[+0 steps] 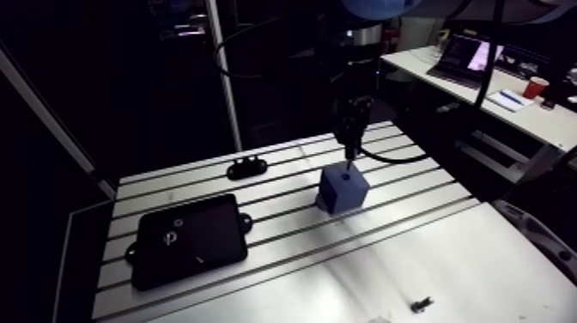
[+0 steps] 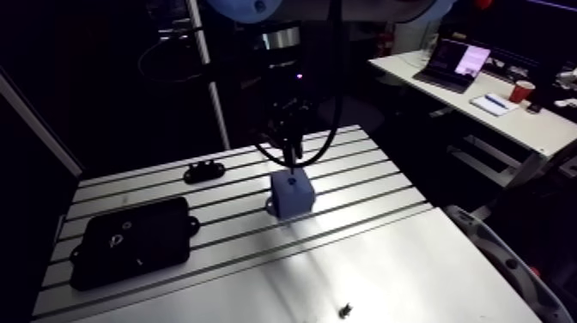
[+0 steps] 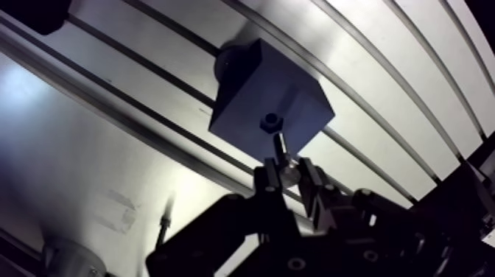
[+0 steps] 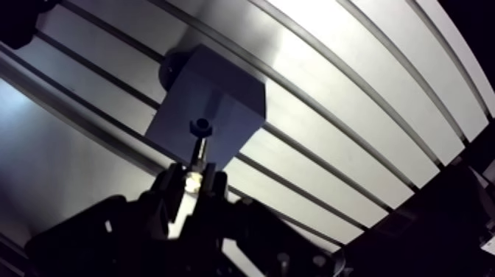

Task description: Pick up the M10 bolt and insert it into the hex recess until seated.

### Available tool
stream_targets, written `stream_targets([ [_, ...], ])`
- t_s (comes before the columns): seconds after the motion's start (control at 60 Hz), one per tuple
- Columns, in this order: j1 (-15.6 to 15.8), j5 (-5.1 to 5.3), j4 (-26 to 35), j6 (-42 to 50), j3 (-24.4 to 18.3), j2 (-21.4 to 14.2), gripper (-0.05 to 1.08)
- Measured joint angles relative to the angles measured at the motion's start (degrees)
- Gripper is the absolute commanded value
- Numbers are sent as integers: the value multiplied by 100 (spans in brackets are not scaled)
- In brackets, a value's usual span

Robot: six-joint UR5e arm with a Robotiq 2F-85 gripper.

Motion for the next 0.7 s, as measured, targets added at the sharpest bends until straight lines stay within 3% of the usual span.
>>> stream_targets([
  [0.7, 0, -24, -34, 14, 24, 87, 85],
])
